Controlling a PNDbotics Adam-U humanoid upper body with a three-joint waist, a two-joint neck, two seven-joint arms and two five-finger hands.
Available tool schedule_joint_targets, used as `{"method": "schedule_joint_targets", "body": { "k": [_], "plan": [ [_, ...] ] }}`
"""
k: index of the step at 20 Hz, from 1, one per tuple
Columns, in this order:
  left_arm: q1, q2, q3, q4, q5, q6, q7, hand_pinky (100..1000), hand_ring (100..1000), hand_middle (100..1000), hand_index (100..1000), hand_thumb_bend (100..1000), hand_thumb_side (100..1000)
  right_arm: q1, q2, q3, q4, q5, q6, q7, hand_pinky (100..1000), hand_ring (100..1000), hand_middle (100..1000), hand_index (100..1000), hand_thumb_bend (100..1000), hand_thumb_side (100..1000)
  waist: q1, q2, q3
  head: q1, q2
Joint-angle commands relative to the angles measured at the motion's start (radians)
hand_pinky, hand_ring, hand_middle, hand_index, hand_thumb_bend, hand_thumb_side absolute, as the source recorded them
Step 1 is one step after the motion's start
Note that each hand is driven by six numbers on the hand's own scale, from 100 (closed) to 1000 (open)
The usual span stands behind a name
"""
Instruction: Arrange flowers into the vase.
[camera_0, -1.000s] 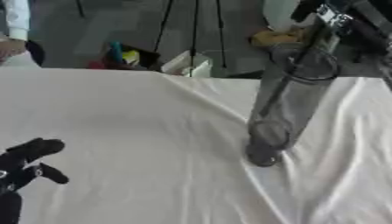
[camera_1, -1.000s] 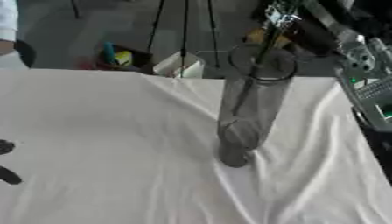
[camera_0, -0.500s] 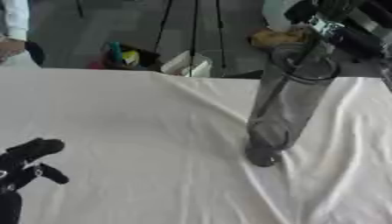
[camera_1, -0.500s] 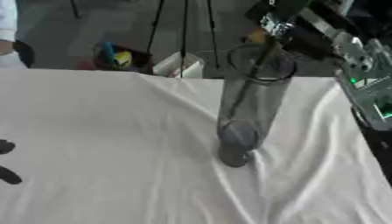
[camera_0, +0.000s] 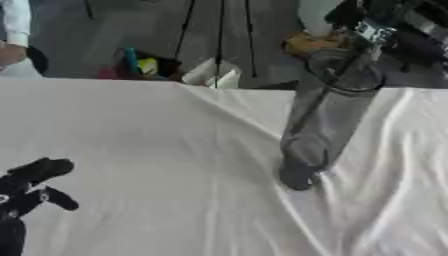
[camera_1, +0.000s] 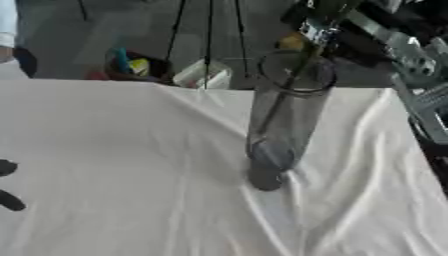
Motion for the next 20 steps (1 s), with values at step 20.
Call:
{"method": "schedule_joint_targets", "body": {
  "k": [20],
  "plan": [
    [-0.005,0.007,0.0,-0.019,0.0,0.001,-0.001,478,797,751,895,100,1000,0.022,-0.073,-0.045,0.029,0.001,-0.083,0.155,877,784,784,885,248,1000,-0.002,-0.008,-0.001,0.007,-0.014]
  ]
}}
